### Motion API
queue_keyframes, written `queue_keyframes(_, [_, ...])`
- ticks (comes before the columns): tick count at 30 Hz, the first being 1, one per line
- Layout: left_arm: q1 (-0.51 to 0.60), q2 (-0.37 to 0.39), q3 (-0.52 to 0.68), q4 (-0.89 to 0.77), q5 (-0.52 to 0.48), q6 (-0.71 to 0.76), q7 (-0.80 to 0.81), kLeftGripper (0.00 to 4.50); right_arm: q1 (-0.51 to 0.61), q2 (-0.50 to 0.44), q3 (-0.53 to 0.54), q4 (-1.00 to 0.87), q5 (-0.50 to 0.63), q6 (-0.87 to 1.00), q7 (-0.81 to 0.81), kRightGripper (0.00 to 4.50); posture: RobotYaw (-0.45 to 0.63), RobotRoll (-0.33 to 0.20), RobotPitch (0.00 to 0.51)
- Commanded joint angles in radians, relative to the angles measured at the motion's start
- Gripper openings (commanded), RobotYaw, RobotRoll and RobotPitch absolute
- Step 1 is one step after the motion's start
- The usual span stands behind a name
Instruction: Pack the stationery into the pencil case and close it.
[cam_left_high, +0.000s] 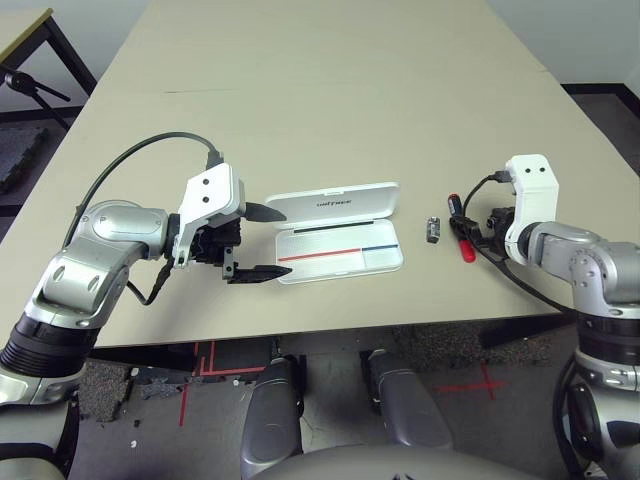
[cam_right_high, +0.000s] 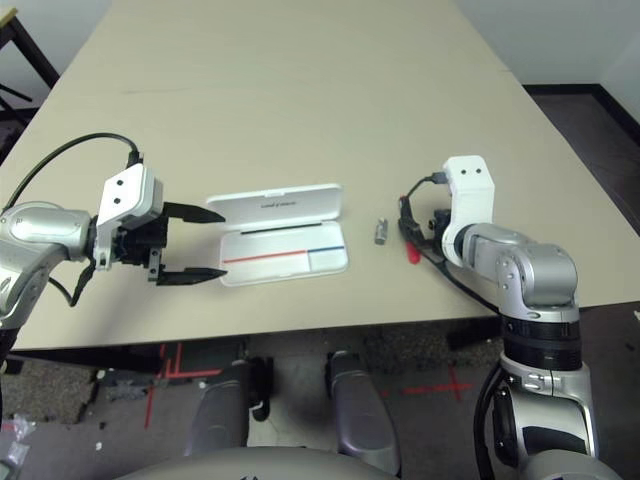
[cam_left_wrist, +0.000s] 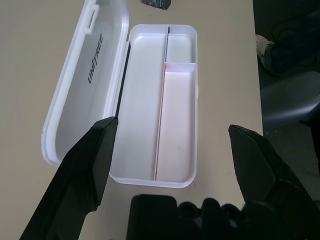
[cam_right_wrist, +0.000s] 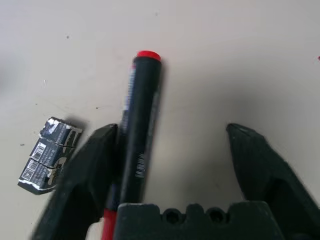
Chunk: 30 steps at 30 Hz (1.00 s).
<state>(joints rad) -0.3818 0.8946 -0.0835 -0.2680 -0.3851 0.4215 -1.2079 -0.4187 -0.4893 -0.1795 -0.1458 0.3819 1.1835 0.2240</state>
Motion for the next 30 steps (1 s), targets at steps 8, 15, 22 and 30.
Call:
queue_keyframes(8, [-0.001, 0.008, -0.010, -0.022, 0.008, 0.012, -0.002, 4.50, -0.010, -0.119, 0.045, 0.088, -0.042, -0.026, 0.073, 0.52, -0.17, 0.000, 0.165])
queue_keyframes(15, [-0.002, 0.016, -0.002, -0.021, 0.007, 0.015, -0.004, 4.50, -0.062, -0.274, 0.120, 0.102, -0.057, -0.103, 0.221, 0.52, -0.17, 0.000, 0.165])
queue_keyframes(22, [0.002, 0.038, 0.010, -0.019, 0.004, 0.016, -0.007, 4.50, -0.106, -0.466, 0.251, 0.049, -0.081, -0.290, 0.508, 0.52, -0.16, 0.000, 0.167])
queue_keyframes(30, [0.019, 0.059, 0.024, -0.033, 0.004, 0.028, 0.004, 4.50, -0.125, -0.578, 0.333, -0.096, -0.086, -0.484, 0.816, 0.52, -0.16, 0.000, 0.167])
